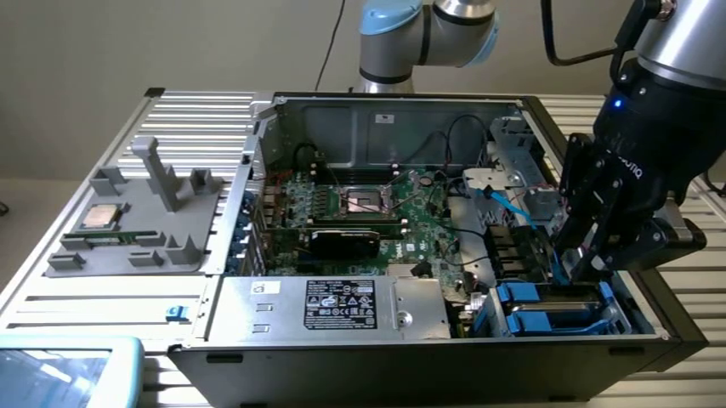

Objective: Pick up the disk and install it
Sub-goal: 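Insert the second disk wire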

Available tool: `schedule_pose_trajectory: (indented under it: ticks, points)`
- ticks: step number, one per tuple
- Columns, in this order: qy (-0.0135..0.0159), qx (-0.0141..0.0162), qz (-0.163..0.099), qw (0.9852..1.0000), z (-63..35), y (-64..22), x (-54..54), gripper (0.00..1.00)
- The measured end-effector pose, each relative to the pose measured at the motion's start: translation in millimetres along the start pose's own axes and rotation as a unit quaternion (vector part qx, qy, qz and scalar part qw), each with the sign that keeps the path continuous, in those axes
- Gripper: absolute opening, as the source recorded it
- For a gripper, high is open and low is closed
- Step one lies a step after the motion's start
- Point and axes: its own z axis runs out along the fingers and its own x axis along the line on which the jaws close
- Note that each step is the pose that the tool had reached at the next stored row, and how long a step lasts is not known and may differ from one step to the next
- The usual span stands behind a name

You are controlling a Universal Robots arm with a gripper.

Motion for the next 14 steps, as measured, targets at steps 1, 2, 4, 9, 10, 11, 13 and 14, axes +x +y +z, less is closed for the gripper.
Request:
schedule_pose_trajectory:
  ticks: [1, 2, 4, 9, 10, 11, 13, 14]
  points:
    - [0.0, 0.0, 0.0, 1.0, -0.1, 0.1, 0.0, 0.45]
    - [0.0, 0.0, 0.0, 1.0, -0.1, 0.1, 0.0, 0.45]
    - [0.0, 0.0, 0.0, 1.0, -0.2, 0.2, 0.0, 0.45]
    - [0.0, 0.0, 0.0, 1.0, -0.3, 0.4, 0.0, 0.45]
    - [0.0, 0.0, 0.0, 1.0, -0.3, 0.4, 0.0, 0.45]
    - [0.0, 0.0, 0.0, 1.0, -0.5, 0.4, 0.0, 0.45]
    - [-0.0002, 0.0, 0.0, 1.0, -1.3, 0.4, -0.1, 0.45]
    - [-0.0002, 0.0, 0.0, 1.0, -2.4, 0.3, -0.2, 0.45]
